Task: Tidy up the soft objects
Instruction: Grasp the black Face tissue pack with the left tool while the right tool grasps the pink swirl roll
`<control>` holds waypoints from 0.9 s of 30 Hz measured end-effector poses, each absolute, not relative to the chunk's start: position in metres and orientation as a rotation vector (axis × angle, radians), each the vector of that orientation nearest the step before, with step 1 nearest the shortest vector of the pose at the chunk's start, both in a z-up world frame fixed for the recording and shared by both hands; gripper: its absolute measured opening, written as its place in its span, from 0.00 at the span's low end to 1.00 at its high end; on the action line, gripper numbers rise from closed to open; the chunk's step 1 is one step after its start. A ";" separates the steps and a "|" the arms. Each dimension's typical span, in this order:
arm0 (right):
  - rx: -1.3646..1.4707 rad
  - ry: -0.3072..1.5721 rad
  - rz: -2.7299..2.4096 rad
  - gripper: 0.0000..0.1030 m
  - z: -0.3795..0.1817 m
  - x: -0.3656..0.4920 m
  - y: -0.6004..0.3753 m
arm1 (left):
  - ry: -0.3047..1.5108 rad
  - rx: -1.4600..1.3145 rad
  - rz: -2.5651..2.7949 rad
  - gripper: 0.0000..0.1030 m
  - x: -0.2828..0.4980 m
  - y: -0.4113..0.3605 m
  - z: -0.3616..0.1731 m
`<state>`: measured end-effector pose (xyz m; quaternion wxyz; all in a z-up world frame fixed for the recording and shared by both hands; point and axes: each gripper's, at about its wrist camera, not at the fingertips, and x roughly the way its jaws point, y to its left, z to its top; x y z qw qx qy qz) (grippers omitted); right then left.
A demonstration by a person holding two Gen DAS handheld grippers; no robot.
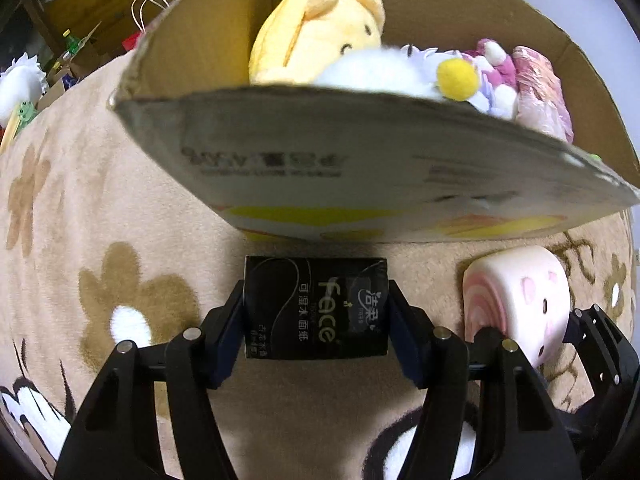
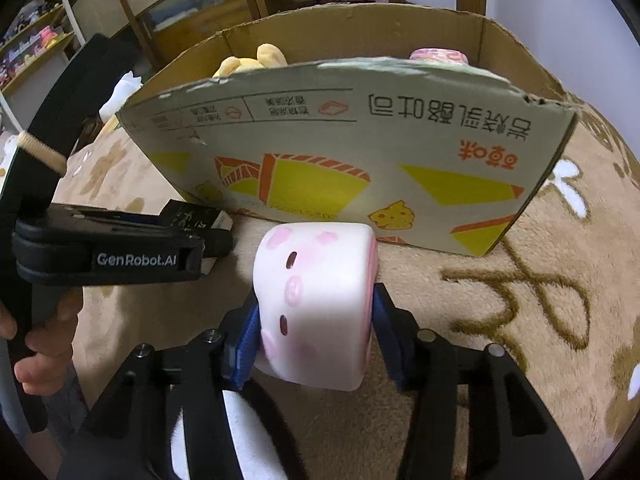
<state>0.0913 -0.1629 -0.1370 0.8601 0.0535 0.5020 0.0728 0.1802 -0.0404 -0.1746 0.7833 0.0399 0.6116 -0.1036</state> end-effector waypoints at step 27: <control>0.247 0.795 0.112 0.47 -0.029 0.048 -0.197 | 0.862 0.044 -0.170 0.62 0.124 -0.005 -0.031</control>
